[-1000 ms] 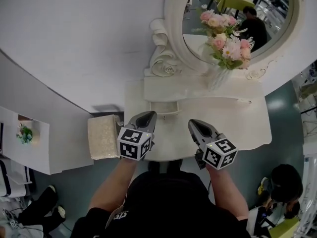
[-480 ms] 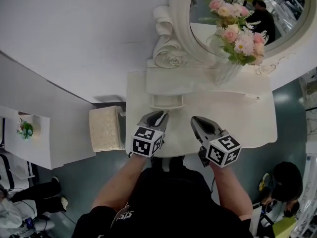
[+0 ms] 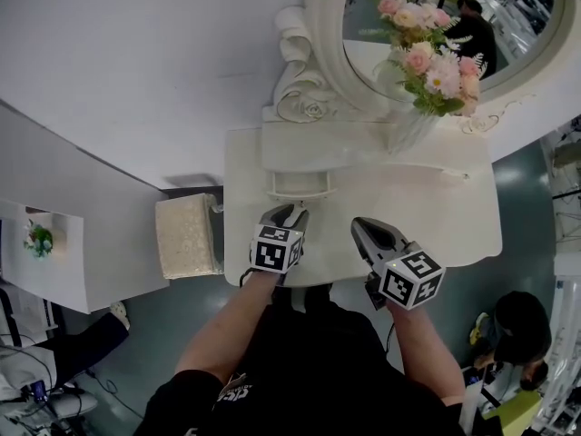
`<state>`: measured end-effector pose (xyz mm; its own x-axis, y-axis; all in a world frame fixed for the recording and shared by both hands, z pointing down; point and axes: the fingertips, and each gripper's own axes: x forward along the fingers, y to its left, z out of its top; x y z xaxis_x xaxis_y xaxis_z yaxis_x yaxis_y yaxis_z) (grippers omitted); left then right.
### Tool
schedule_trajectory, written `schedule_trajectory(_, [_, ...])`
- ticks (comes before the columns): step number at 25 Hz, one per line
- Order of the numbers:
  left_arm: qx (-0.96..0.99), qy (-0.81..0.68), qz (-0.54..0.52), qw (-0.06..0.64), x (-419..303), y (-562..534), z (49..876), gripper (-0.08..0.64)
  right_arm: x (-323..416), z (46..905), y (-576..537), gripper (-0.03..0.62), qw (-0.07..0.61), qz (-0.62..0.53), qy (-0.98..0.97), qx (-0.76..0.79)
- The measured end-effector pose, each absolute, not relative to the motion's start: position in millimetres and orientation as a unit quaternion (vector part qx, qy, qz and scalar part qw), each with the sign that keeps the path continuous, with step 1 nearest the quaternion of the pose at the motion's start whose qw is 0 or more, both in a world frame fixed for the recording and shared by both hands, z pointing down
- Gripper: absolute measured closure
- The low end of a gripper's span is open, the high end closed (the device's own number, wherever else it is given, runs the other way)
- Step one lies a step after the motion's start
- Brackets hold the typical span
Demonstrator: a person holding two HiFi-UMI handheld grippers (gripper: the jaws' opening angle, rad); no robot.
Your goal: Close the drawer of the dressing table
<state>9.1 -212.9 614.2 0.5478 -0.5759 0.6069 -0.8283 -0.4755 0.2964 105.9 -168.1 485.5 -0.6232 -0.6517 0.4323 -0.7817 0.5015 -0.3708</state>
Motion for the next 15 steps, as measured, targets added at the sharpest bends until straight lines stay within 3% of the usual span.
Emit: schedule_trajectory(15, [0.815,-0.433,0.227,0.312,20.2,-222.7,651.3,0.403,124.9,485.1,-158.0,0.597,0.131,0.275,-0.844,0.442])
